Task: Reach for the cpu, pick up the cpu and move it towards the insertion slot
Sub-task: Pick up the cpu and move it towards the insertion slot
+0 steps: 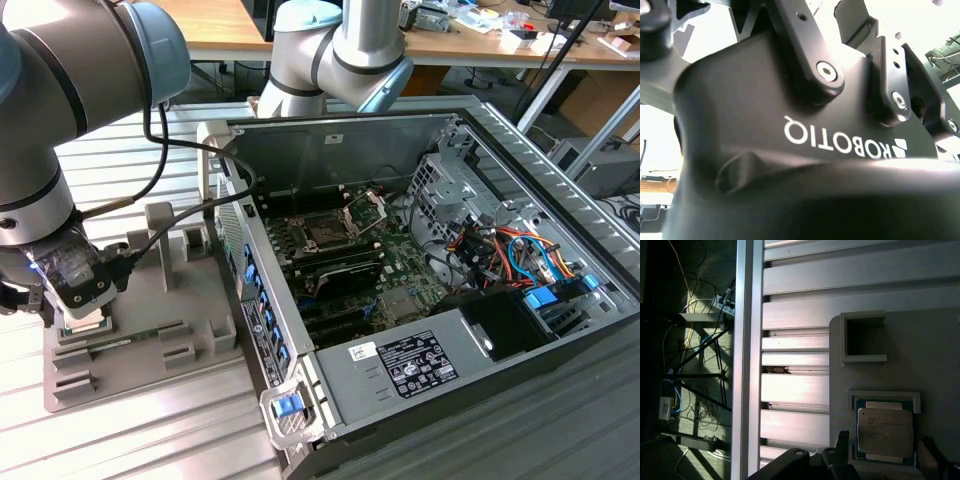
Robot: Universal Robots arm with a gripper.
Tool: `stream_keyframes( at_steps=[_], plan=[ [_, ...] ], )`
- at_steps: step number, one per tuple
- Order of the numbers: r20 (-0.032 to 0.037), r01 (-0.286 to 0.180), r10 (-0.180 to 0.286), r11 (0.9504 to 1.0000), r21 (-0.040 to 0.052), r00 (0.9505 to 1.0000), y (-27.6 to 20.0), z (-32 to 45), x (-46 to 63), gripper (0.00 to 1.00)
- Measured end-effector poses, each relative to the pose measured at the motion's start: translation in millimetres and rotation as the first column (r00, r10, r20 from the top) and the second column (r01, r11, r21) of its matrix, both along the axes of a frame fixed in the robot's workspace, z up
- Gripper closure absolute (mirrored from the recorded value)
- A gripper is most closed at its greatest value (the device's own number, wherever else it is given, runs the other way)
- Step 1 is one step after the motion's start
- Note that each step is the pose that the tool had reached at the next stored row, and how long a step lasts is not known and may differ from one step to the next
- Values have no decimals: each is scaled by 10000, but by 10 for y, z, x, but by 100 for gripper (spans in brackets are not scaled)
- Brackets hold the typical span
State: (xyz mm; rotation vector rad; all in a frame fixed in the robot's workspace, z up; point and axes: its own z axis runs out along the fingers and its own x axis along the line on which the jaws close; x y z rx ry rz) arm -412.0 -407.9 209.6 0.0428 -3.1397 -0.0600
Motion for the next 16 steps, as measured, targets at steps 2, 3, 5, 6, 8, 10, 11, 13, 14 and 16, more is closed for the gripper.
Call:
stream_keyframes(
  at_steps=[2, 3, 5, 6, 8, 10, 11, 13, 14, 16],
  plan=[
    [-1, 0, 0, 10000, -1, 10000, 0, -1, 0, 38],
    [-1, 0, 0, 10000, -1, 10000, 0, -2, 0, 38],
    [0, 0, 0, 10000, 0, 10000, 0, -5, 0, 38],
    [0, 1, -1, 10000, 0, 10000, 0, -7, 0, 38],
    [0, 1, -1, 10000, 0, 10000, 0, -11, 0, 38],
    [0, 0, 0, 10000, 0, 10000, 0, -17, 0, 38],
    [1, 0, 0, 10000, 0, 10000, 0, -21, 0, 38],
    [0, 0, 0, 10000, 0, 10000, 0, -27, 0, 38],
    [0, 0, 0, 10000, 0, 10000, 0, -29, 0, 38],
    [0, 0, 0, 10000, 0, 10000, 0, -36, 0, 38]
  ],
)
